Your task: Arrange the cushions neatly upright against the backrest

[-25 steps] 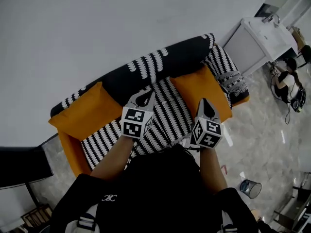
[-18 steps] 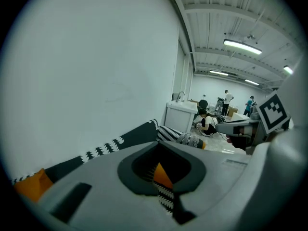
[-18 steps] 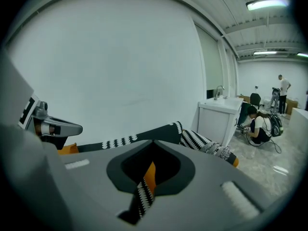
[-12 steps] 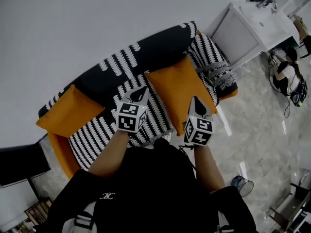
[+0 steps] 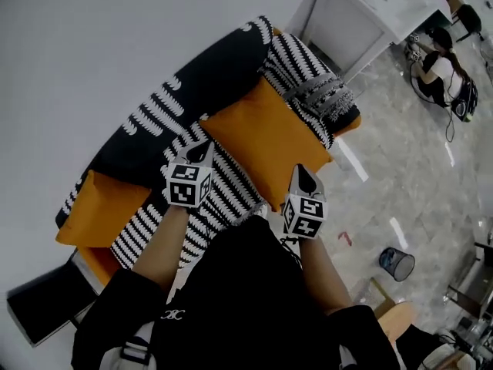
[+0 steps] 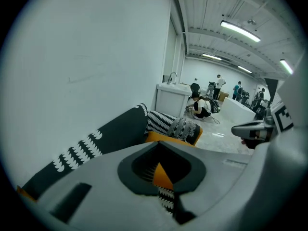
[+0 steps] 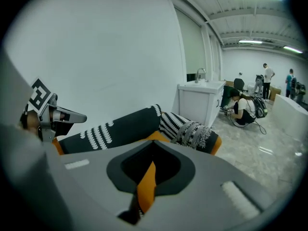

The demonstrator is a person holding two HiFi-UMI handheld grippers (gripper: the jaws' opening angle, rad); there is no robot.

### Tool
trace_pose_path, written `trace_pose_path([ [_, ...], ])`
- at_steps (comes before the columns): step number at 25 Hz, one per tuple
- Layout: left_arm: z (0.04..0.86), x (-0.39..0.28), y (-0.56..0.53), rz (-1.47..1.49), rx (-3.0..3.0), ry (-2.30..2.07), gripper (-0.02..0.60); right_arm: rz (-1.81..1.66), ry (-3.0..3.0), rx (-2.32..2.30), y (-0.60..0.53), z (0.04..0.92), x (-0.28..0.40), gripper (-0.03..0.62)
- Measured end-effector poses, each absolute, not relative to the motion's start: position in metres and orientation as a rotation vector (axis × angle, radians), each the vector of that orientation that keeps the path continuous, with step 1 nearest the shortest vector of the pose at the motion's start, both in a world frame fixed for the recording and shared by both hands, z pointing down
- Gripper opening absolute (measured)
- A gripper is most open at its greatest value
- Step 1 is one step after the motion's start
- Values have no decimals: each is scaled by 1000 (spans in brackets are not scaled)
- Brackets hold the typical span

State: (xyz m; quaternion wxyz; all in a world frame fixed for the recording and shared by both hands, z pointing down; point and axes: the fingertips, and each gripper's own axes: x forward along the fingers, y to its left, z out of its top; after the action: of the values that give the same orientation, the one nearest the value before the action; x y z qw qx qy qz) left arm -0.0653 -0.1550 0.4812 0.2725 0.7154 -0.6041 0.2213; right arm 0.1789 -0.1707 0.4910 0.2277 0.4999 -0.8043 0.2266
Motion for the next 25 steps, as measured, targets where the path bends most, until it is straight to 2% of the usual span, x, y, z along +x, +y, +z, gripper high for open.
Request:
trace_pose_path([
  [8,540,-53,-204,722,2050,-1495,9,732,-2047,1480,-167,556,215,9],
  [11,569,-60,-206,818,2093,-1418,8,775,-1982,1483,-148,583,212,34],
  [14,600,-71,-212,898,2105,-1333,76,802,-1923,1469,-135,609,209,49],
  [17,628,-82,-220,982,2097,-1255,88,865,-1851,1467,-119,637,213,62],
  [25,712,-109,-242,1223,2105,-1039,214,1003,-1730,1357,-87,727,216,168],
])
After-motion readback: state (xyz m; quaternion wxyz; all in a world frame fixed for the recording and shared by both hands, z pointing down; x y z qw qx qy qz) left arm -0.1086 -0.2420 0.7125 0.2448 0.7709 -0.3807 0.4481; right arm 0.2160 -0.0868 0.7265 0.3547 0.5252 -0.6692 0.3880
